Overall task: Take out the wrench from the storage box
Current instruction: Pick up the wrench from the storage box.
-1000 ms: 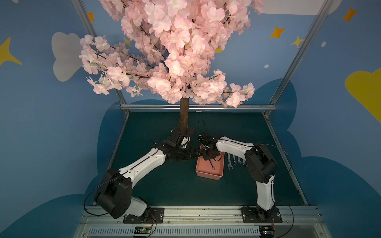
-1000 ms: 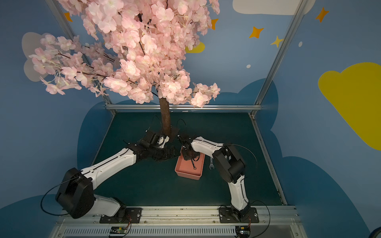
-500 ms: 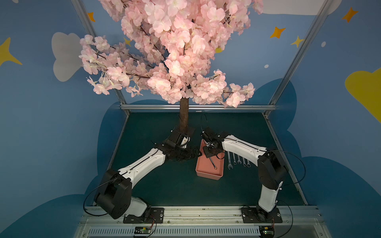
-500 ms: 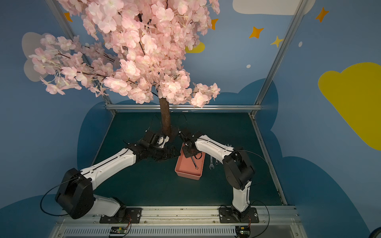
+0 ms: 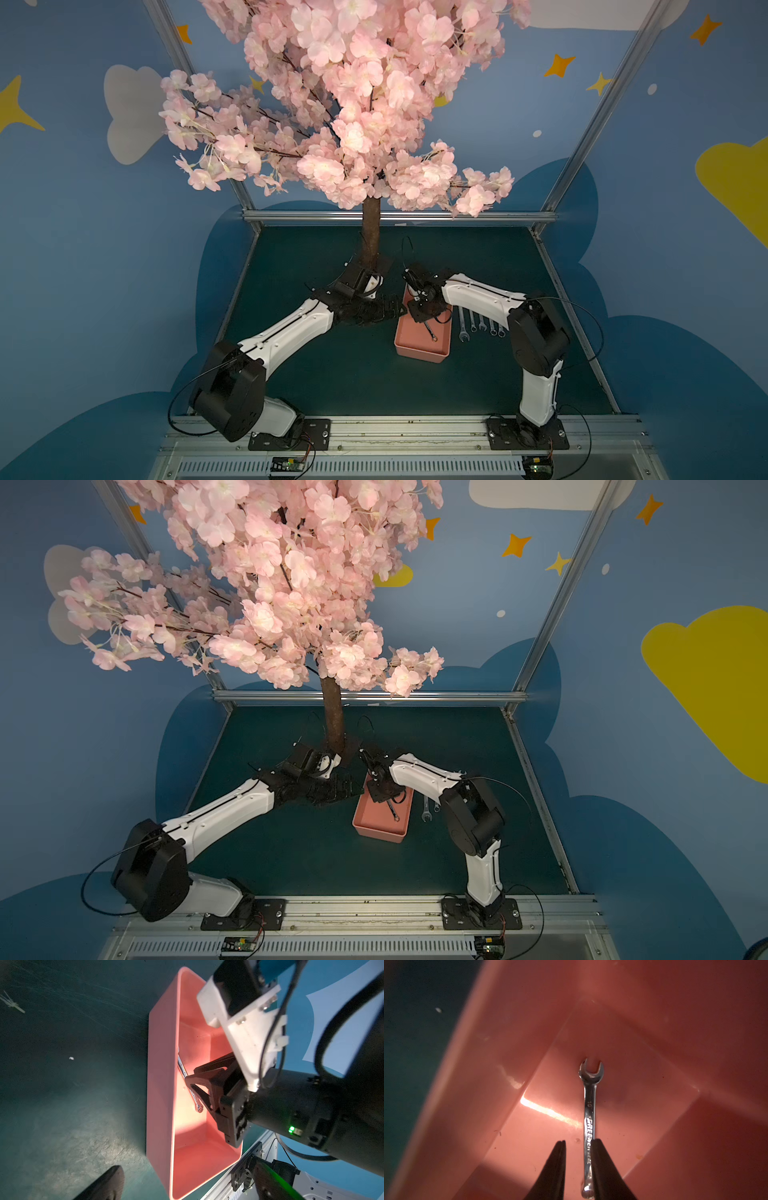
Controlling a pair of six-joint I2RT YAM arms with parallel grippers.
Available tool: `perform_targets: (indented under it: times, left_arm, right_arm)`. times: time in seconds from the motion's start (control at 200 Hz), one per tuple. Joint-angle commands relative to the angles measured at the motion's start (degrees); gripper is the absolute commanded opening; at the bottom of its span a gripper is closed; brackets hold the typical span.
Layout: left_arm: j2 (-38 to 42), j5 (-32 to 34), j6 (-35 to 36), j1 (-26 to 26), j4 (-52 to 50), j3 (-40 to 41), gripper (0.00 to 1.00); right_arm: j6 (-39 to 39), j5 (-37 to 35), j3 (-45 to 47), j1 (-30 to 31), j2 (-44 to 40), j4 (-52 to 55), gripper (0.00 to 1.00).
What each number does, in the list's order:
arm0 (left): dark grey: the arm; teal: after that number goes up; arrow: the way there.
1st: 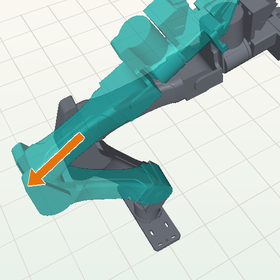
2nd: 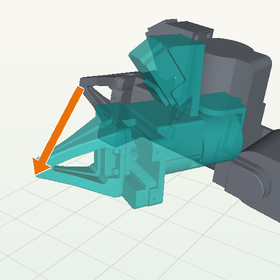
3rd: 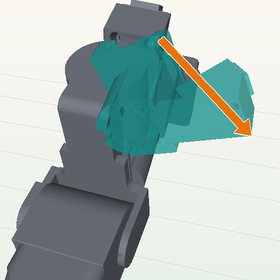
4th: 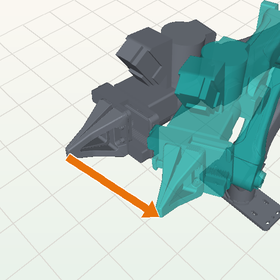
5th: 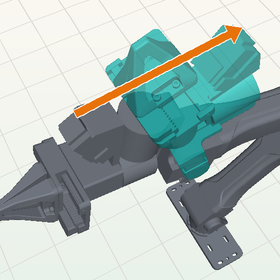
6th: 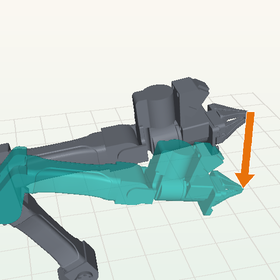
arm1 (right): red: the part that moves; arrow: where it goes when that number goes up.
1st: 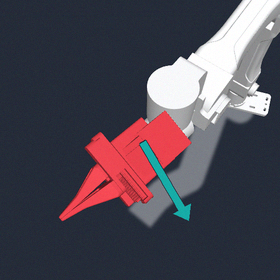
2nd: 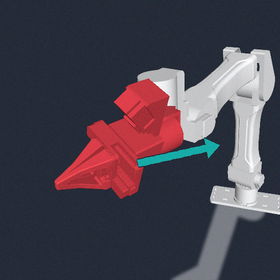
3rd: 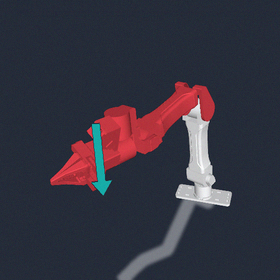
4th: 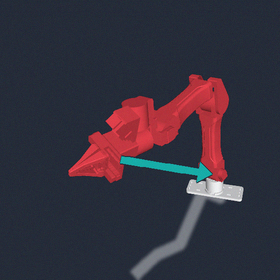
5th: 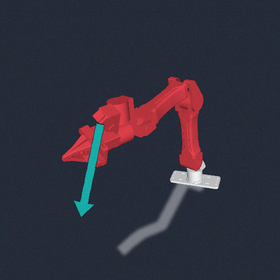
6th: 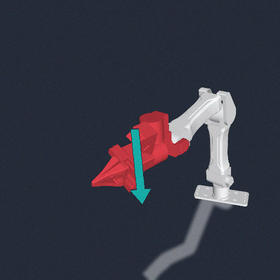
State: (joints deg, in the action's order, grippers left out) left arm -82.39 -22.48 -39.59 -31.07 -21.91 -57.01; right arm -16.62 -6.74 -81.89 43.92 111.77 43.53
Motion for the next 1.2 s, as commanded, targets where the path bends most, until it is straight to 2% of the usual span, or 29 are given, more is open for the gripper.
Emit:
perform_targets:
  times: [0.0, 0.4, 0.551, 0.826, 1.006, 1.191]
  left_arm:
    - [0.87, -0.11, 0.98, -0.01, -1.18, -0.81, 1.0]
    - [0.32, -0.38, 0.87, 0.02, -0.85, -0.77, 1.0]
    - [0.52, -0.2, 0.89, 0.03, -1.03, -0.64, 1.0]
    - [0.34, -0.28, 0.88, 0.04, -0.99, -0.47, 1.0]
    - [0.53, -0.28, 0.88, 0.04, -0.87, -0.55, 1.0]
    - [1.08, -0.09, 0.9, 0.01, -0.85, -0.2, 1.0]
  right_arm:
    - [0.79, 0.36, 0.58, -0.36, 2.15, -0.48, 0.28]
    - [0.76, 0.66, 1.25, -0.31, 7.72, -1.68, 0.31]
    - [0.42, -1.77, 1.05, 0.52, 9.85, -1.79, 0.23]
    - [0.07, -0.29, 1.49, 0.34, 9.74, -2.75, 0.06]
    - [0.52, -0.89, 0.12, 0.53, 5.35, -0.99, 0.01]
    - [0.93, -1.84, -1.41, 1.08, 1.04, 1.53, 0.0]
